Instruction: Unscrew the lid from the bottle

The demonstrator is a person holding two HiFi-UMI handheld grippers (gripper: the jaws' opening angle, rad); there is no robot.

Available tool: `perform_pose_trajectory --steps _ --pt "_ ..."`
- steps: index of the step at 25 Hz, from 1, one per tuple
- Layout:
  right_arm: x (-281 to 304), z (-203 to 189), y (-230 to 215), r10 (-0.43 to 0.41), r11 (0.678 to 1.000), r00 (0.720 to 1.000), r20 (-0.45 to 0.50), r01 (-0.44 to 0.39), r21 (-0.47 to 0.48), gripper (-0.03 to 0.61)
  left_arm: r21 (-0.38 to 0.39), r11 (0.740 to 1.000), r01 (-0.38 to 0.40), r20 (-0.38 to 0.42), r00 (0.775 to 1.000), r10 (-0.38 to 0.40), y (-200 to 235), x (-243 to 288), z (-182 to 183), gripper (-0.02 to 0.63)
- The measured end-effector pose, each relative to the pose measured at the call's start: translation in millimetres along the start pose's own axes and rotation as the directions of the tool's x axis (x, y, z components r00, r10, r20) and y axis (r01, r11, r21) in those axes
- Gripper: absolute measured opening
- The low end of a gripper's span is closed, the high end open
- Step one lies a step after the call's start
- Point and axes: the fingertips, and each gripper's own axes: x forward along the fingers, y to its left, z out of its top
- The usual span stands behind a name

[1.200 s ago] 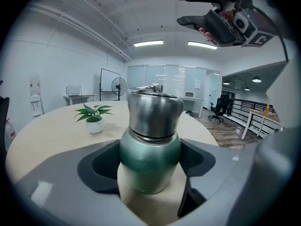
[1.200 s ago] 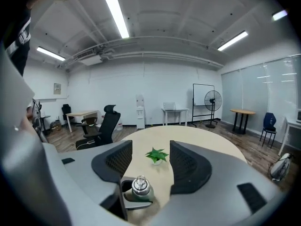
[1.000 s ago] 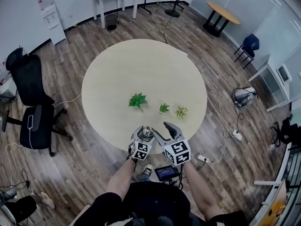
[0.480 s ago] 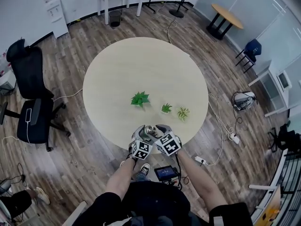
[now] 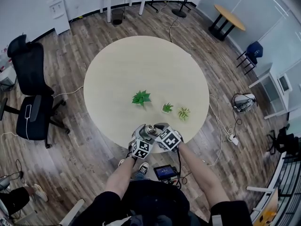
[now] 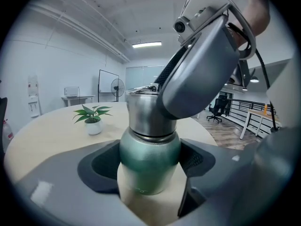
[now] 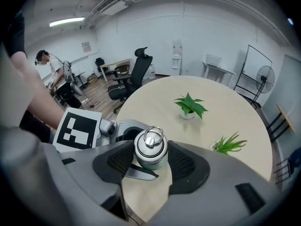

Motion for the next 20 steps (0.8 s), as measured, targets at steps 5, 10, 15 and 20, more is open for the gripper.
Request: perform_pose_trajectory --steps 5,10,15,20 --pt "-4 -5 7 0.093 0.919 0.985 -0.147 -0.142 -0.367 0.232 0.004 1.000 0.004 -0.004 1.000 -0.004 -1 0 -1 0.370" --pt "-2 -4 8 0.120 0.848 0.955 -0.270 -0.240 -0.472 0.233 0.001 1.000 0.005 -0.007 1.000 -0.005 -2 0 -1 0.370" --pt "-3 8 13 0.143 0.962 0.978 -0.154 -0.174 -0.211 0.337 0.003 1.000 0.002 -0.001 1.000 -0.002 -2 0 0 0.370" --pt "-6 11 -11 -0.061 0.975 0.995 -0.082 0.077 0.210 0.310 0.001 1.000 0.001 -0.002 1.000 -0.001 0 0 1 0.371"
